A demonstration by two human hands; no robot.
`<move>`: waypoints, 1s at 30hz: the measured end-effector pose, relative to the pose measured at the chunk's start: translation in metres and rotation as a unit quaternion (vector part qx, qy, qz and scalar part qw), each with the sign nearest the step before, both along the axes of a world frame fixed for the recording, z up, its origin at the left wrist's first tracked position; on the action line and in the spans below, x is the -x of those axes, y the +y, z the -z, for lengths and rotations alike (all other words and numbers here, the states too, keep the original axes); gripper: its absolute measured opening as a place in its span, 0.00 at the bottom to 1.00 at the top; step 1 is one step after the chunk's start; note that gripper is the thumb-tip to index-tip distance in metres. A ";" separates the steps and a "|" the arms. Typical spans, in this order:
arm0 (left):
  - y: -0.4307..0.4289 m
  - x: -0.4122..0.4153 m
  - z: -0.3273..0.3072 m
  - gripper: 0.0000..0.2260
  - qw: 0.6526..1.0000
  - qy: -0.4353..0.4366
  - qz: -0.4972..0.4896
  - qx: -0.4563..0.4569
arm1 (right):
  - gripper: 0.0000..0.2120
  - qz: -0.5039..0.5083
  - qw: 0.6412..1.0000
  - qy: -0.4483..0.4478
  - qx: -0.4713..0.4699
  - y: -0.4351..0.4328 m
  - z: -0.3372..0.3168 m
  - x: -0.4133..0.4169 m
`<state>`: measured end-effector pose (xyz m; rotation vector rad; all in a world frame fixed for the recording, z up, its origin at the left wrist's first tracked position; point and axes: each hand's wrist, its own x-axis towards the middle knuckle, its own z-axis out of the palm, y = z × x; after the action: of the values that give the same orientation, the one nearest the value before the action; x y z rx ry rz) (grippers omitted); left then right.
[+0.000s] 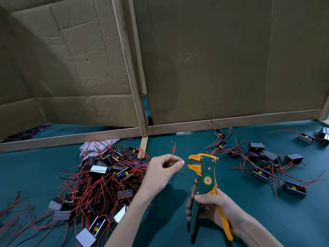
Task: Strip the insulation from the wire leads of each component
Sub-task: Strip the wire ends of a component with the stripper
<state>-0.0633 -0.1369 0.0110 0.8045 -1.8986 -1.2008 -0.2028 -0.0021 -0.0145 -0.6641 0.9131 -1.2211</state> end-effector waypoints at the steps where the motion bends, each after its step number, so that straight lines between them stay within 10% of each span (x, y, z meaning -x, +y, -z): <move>1: 0.001 0.000 0.001 0.02 1.000 0.003 0.001 0.002 | 0.13 -0.003 1.000 0.004 0.004 0.000 0.000 0.001; 30: 0.010 -0.003 -0.014 0.05 0.991 0.031 0.036 -0.121 | 0.14 0.031 0.996 0.081 -0.033 0.007 -0.005 -0.008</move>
<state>-0.0599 -0.1269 0.0249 0.8197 -1.7662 -1.5053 -0.1953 0.0044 -0.0095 -0.6943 1.1118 -1.1992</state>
